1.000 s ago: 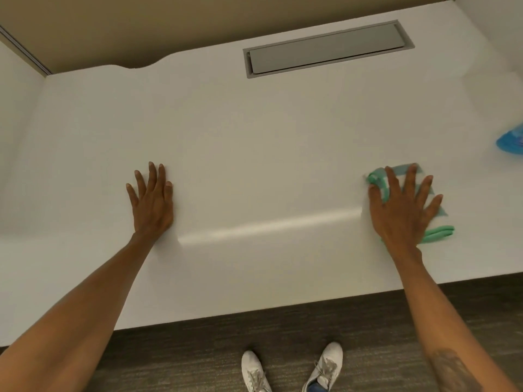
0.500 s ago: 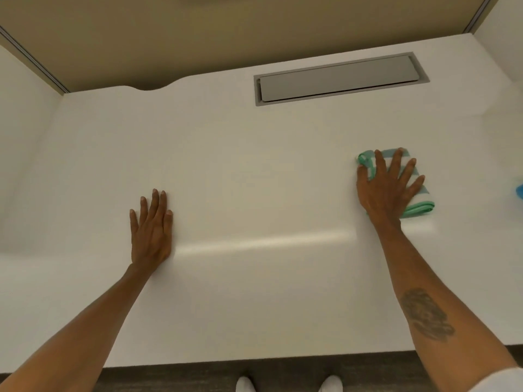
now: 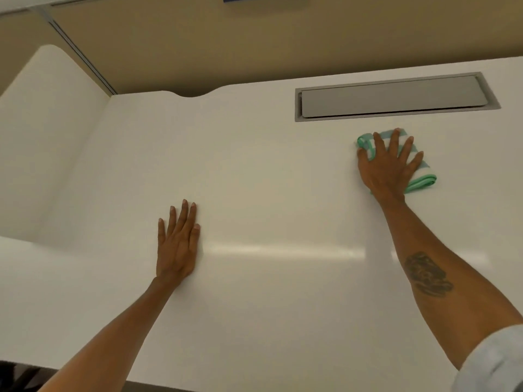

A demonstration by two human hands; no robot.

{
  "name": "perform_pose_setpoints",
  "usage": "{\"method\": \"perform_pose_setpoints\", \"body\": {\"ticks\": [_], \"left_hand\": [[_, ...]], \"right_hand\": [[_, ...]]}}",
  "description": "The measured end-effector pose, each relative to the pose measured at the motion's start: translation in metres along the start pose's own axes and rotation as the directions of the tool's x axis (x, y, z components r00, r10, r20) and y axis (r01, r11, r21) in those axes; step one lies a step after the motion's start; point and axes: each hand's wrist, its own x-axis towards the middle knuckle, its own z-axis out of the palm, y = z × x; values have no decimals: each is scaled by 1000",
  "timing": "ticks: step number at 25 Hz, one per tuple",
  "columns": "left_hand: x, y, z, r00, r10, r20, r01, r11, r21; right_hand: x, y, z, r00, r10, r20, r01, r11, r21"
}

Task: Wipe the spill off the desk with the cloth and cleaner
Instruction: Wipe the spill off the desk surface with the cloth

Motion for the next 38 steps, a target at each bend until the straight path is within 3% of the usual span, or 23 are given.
{"method": "perform_pose_setpoints", "body": {"ticks": [10,17,22,25,28,30,34,38], "left_hand": [[1,-1,0,1000,-5,-11,5,1000,-22],[2,-5,0,1000,12,-15,-13,1000,-22],[1,-5,-2,999,33,-6,-33,999,-11],[-1,-4,-2,1000,28,-9,-28,999,21],[-1,-3,-3,1000,19,-6,-19,1000,20],[-1,-3,-3,1000,16,-12,-16,1000,21],[1,-3,-2,1000,11,-9,-10,1000,26],[2,-6,-1,1000,25,-14,-25,1000,17]], "right_hand": [[21,-130,37,945,-308,107,312,950,-23],[-88,-231,64,723,-654,221,666,746,27],[-212,-186,62,613,-769,180,772,631,69],[-219,-120,48,657,-739,152,749,663,-10],[-166,-89,37,806,-577,132,591,800,-107],[-117,-102,36,864,-474,171,495,861,-113],[-72,-173,50,842,-503,197,522,850,-64],[-140,-213,65,744,-633,214,653,757,-32]]}}
